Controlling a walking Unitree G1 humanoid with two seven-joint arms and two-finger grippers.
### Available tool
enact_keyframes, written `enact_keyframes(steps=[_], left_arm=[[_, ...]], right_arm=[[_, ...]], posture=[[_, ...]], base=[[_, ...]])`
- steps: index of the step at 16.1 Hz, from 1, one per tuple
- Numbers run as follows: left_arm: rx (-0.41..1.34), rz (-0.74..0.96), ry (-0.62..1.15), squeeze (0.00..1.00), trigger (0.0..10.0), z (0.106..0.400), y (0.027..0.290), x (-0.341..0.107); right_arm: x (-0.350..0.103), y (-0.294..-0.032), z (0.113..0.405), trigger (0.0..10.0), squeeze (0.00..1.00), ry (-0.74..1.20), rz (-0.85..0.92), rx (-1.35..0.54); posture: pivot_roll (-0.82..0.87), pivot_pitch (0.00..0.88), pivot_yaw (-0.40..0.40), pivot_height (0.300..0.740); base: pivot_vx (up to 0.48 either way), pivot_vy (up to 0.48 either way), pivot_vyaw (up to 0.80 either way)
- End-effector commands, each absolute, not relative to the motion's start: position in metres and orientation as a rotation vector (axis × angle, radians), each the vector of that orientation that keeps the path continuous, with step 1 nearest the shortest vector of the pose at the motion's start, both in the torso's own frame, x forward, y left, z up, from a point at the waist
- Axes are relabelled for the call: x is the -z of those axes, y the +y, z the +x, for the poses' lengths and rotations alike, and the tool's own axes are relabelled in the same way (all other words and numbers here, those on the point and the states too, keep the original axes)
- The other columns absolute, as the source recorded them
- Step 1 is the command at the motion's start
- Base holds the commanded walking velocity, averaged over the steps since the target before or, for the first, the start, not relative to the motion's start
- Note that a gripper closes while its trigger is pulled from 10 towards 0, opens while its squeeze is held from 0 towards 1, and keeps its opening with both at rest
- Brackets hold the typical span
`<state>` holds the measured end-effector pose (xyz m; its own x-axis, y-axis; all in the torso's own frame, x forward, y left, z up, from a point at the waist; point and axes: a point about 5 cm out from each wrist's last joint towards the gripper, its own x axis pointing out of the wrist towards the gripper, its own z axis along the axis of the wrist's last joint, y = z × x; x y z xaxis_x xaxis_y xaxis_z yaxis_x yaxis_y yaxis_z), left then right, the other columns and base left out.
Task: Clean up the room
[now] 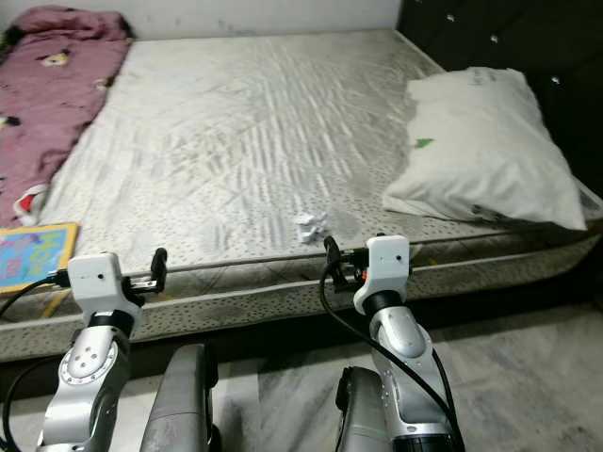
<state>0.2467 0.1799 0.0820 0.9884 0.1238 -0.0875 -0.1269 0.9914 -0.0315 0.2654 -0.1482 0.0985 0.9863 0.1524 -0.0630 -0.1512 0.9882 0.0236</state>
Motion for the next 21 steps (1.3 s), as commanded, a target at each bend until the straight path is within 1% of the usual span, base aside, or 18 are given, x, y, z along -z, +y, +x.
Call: enact_keyframes(steps=[1,3,8,10,16,18,20,21], left_arm=[[-0.133,-0.031,0.075,0.0,10.0,0.2476,0.1821,-0.0861],[-0.14,-0.035,0.073,0.0,10.0,0.2484,0.1827,-0.0864],[-0.159,-0.042,0.077,0.0,10.0,0.2492,0.1848,-0.0864],[-0.155,-0.038,0.077,0.0,10.0,0.2499,0.1846,-0.0863],[-0.158,-0.05,0.073,0.0,10.0,0.2502,0.1849,-0.0864],[-0.156,-0.05,0.072,0.0,10.0,0.2502,0.1847,-0.0866],[-0.154,-0.05,0.07,0.0,10.0,0.25,0.1846,-0.087],[-0.151,-0.052,0.068,0.0,10.0,0.2501,0.1844,-0.0871]], right_arm=[[-0.1028,-0.1463,0.2662,10.0,0.0,0.05,0.023,-0.167],[-0.1034,-0.1463,0.267,10.0,0.0,0.048,0.022,-0.171],[-0.1032,-0.1449,0.2679,10.0,0.0,0.055,0.024,-0.183],[-0.1035,-0.1444,0.2679,10.0,0.0,0.052,0.018,-0.185],[-0.1032,-0.1422,0.268,10.0,0.0,0.055,0.009,-0.202],[-0.1042,-0.1384,0.2676,10.0,0.0,0.045,-0.032,-0.233],[-0.1037,-0.137,0.2671,10.0,0.0,0.044,-0.018,-0.236],[-0.1028,-0.1399,0.2675,10.0,0.0,0.051,0.0,-0.22]], posture=[[0.02,0.0,0.006,0.532],[0.02,0.0,0.005,0.502],[0.02,0.0,0.005,0.502],[0.01,0.0,0.007,0.477],[0.01,0.0,0.006,0.477],[0.01,0.0,0.006,0.477],[0.02,0.0,0.005,0.477],[0.02,0.0,0.005,0.477]], base=[[0.0,0.0,0.0],[0.0,0.0,0.0],[0.0,0.0,0.0],[0.0,0.0,0.0],[0.0,0.0,0.0],[0.0,0.0,0.8],[0.0,0.0,0.8],[0.292,0.0,0.0]])
